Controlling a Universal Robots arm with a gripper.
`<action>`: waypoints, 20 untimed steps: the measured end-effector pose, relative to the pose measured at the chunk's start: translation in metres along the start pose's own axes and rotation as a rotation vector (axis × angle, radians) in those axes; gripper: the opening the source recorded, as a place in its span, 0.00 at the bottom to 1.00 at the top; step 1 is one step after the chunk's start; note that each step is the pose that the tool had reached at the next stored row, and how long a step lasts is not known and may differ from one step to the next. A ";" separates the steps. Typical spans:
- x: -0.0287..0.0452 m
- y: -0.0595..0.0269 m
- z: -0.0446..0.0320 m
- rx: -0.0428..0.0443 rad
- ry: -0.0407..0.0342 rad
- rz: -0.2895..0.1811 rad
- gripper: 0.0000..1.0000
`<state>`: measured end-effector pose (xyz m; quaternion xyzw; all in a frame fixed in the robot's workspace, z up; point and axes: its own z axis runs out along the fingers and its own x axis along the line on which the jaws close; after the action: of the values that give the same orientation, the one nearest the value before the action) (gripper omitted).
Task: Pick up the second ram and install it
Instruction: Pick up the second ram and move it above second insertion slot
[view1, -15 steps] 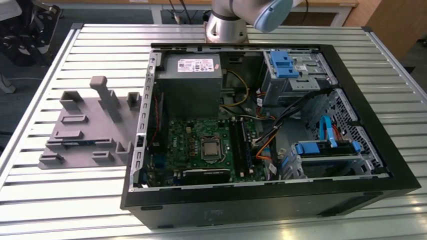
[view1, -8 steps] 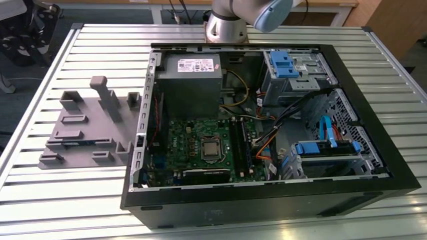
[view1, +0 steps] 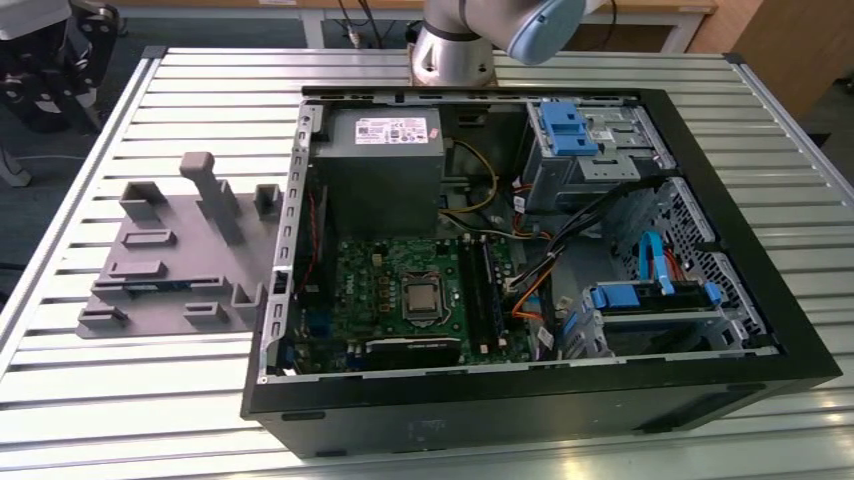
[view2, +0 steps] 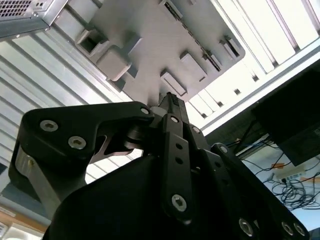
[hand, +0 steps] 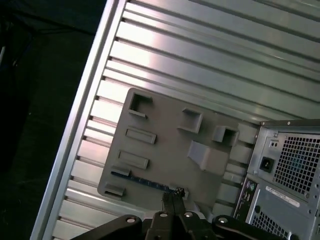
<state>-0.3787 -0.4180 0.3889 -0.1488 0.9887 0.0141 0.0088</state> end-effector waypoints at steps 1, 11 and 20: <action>0.0000 0.0000 0.0001 0.0001 0.0005 -0.018 0.11; 0.0000 0.0000 0.0010 0.0193 0.0171 -0.166 0.11; 0.0001 0.0000 0.0018 0.0291 0.0270 -0.289 0.11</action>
<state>-0.3788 -0.4180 0.3872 -0.2896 0.9571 -0.0036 -0.0005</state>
